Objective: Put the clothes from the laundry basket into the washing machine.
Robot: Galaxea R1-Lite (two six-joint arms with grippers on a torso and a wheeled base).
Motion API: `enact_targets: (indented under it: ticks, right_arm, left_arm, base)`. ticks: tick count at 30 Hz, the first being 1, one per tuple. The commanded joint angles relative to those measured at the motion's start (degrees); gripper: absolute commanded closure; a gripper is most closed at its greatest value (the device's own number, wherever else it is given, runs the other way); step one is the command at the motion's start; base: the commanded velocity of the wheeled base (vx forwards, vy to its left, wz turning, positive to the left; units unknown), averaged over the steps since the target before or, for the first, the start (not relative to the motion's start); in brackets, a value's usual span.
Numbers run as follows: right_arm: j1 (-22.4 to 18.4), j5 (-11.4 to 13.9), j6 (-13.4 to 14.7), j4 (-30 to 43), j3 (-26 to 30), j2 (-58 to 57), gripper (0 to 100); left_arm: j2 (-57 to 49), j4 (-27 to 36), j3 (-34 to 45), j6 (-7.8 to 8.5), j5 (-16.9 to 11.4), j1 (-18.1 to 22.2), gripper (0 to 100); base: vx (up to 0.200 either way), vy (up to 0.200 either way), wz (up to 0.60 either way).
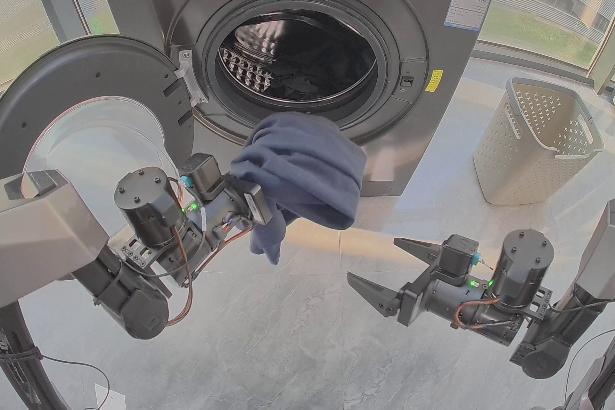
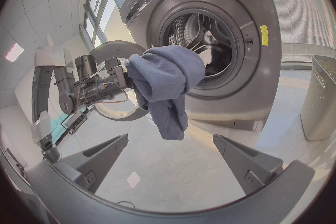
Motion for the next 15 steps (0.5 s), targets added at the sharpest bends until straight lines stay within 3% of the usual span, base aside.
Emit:
enact_targets:
  ticks: [1, 6, 8, 9, 15]
  right_arm:
    - [-0.36, 1.24, -0.84, -2.68, 5.24, -3.27, 0]
    - [-2.73, 0.89, -0.67, -2.59, 4.98, -3.27, 0]
    - [-3.08, 0.72, -0.49, -2.68, 4.72, -3.01, 0]
    - [-3.17, 0.54, -0.40, -2.68, 4.63, -2.48, 0]
    - [-2.91, -3.50, 0.39, -2.59, 4.98, -1.34, 0]
  left_arm:
    - [-5.90, -0.10, 9.83, 1.69, -0.41, -0.53, 100]
    - [-15.13, -0.01, 18.45, 1.61, -2.17, -1.32, 100]
    - [-16.01, -0.01, 19.85, 1.08, -5.16, 0.61, 100]
    - [-15.92, -0.01, 20.82, 1.69, -6.56, 1.05, 100]
    - [-15.22, -0.01, 22.40, 1.78, -7.27, 1.49, 100]
  base:
    - [0.000, 0.000, 0.00]
    - [0.000, 0.000, 0.00]
    - [0.000, 0.000, 0.00]
    - [0.000, 0.000, 0.00]
    - [0.000, 0.000, 0.00]
